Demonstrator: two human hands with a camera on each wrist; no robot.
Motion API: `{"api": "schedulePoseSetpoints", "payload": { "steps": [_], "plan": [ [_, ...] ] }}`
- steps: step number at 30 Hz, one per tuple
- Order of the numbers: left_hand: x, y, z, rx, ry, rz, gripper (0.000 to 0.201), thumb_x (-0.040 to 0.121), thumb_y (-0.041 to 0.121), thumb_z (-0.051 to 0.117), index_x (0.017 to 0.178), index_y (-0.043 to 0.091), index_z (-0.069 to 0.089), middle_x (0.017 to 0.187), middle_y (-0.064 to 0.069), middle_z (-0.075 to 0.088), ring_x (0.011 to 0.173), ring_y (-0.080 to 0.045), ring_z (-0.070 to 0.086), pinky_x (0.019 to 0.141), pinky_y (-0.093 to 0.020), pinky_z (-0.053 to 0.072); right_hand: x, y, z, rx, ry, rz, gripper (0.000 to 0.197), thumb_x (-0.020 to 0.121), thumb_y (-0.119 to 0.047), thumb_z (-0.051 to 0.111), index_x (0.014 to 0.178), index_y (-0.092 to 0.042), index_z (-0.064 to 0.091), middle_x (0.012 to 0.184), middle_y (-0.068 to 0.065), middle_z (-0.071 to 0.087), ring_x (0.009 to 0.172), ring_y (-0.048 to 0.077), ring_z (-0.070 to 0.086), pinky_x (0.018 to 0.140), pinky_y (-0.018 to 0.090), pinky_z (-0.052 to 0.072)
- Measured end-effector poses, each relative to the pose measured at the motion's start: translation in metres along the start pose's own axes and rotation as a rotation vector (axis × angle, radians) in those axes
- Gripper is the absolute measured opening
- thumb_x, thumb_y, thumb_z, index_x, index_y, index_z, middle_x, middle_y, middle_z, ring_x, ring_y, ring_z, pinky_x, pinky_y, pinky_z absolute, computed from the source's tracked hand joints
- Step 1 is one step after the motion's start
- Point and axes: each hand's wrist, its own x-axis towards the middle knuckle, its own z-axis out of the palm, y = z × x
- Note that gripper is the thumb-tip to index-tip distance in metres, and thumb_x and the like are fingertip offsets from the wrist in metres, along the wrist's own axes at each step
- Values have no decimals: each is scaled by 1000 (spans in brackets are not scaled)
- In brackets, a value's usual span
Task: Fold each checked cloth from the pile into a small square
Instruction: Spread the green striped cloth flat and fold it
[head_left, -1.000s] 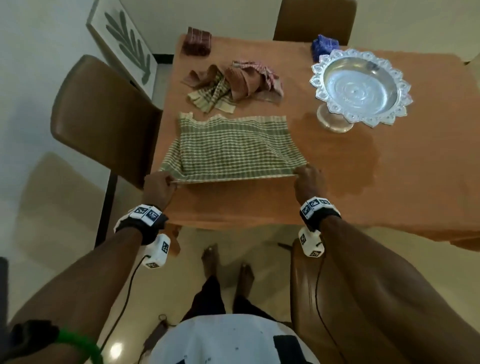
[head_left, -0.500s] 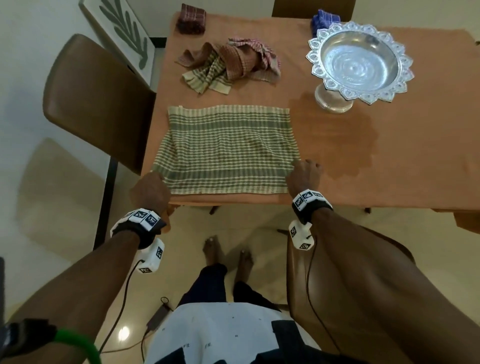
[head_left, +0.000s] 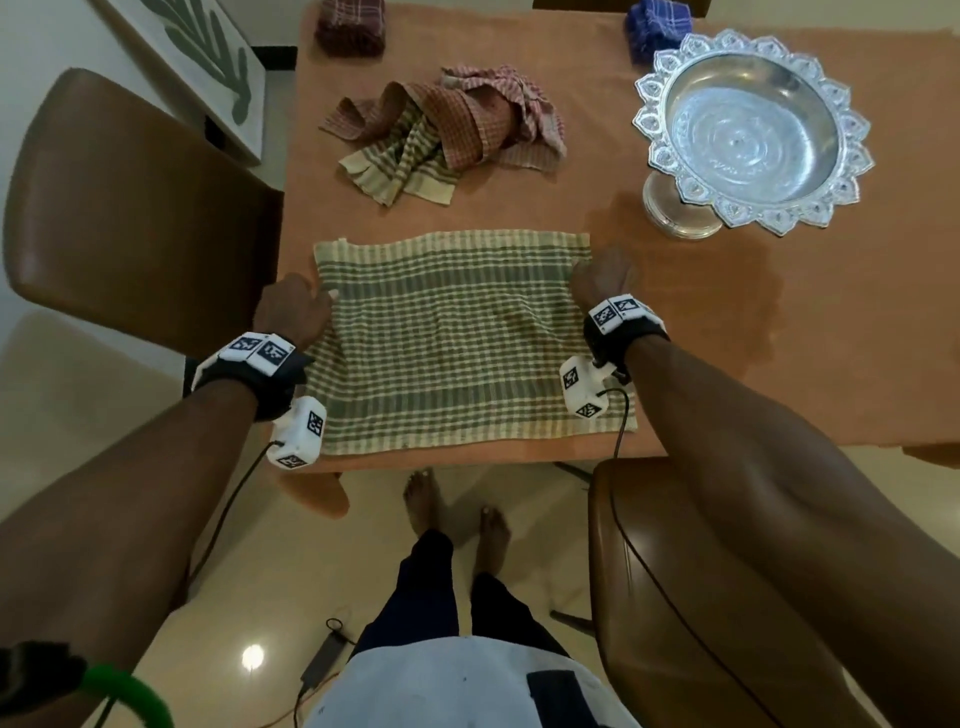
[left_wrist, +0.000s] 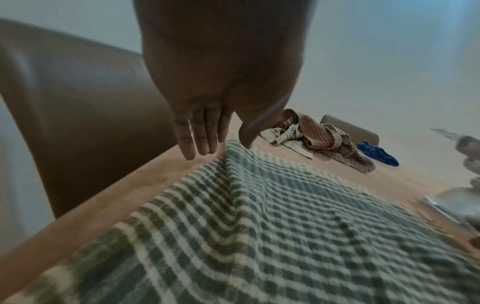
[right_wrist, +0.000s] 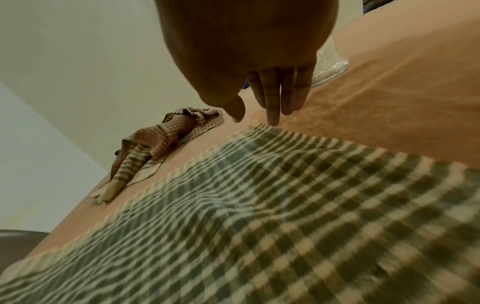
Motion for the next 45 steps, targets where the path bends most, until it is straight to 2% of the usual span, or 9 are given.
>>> {"api": "schedulePoseSetpoints", "payload": {
  "steps": [5, 8, 10, 17, 23, 31, 40, 43, 45],
  "plan": [
    [32, 7, 3, -45, 44, -63, 25, 96, 9, 52, 112, -2, 67, 116, -27, 65, 106, -45, 59, 90, -44, 47, 34, -13, 1, 7, -44, 79, 29, 90, -18, 51, 109, -3, 68, 111, 18, 69, 100, 36, 66, 78, 35, 48],
    [45, 13, 2, -75, 74, -61, 24, 92, 8, 57, 112, 0, 69, 116, -23, 68, 109, -41, 61, 95, -40, 45, 51, -13, 8, 82, -37, 116, 37, 94, -19, 49, 122, 1, 62, 124, 22, 63, 114, 37, 60, 95, 39, 47],
    [53, 20, -1, -137, 85, -90, 27, 93, 17, 64, 114, 1, 68, 117, -21, 68, 111, -37, 61, 93, -36, 44, 61, -14, 13, 123, -27, 182, 40, 94, -15, 49, 127, 6, 58, 135, 23, 56, 125, 38, 52, 108, 41, 38],
    [74, 31, -2, -176, 9, 197, 50, 82, 54, 53, 107, 13, 66, 111, -14, 64, 106, -32, 57, 90, -39, 45, 86, -1, 15, 207, -49, 234, 38, 99, -20, 46, 123, 7, 59, 134, 21, 57, 126, 35, 51, 102, 33, 32],
    [78, 38, -8, -192, -1, 239, 32, 91, 45, 63, 91, 14, 54, 86, -5, 61, 81, -24, 56, 71, -35, 45, 76, -2, 1, 248, -125, 243, 33, 106, -18, 34, 134, -5, 46, 148, 21, 42, 136, 33, 40, 99, 29, 27],
    [104, -1, -38, -118, 40, 270, 52, 75, 67, 60, 74, 14, 58, 76, -9, 61, 75, -29, 58, 59, -30, 38, 93, 10, 22, 200, 100, 218, 32, 101, -21, 44, 120, 1, 56, 124, 20, 61, 115, 36, 56, 92, 38, 33],
    [103, -4, -29, 85, 166, 104, 68, 89, 72, 48, 96, 5, 61, 101, -25, 67, 90, -44, 63, 68, -42, 45, 84, 16, 10, 303, 153, 156, 33, 96, -19, 45, 116, 5, 57, 120, 21, 63, 113, 38, 57, 92, 38, 34],
    [94, 8, -23, 138, 251, -42, 73, 87, 72, 51, 114, 5, 53, 114, -24, 63, 105, -43, 59, 82, -50, 47, 71, 7, 5, 216, 138, 152, 51, 100, -25, 35, 136, 9, 45, 140, 23, 50, 130, 37, 47, 105, 36, 29],
    [81, 24, -17, 210, 404, -48, 66, 88, 66, 54, 119, 8, 49, 121, -18, 58, 114, -37, 52, 95, -51, 42, 56, -10, 16, 96, 366, -39, 47, 97, -17, 34, 130, 11, 51, 130, 28, 56, 119, 42, 55, 102, 44, 40]
  ]
}}
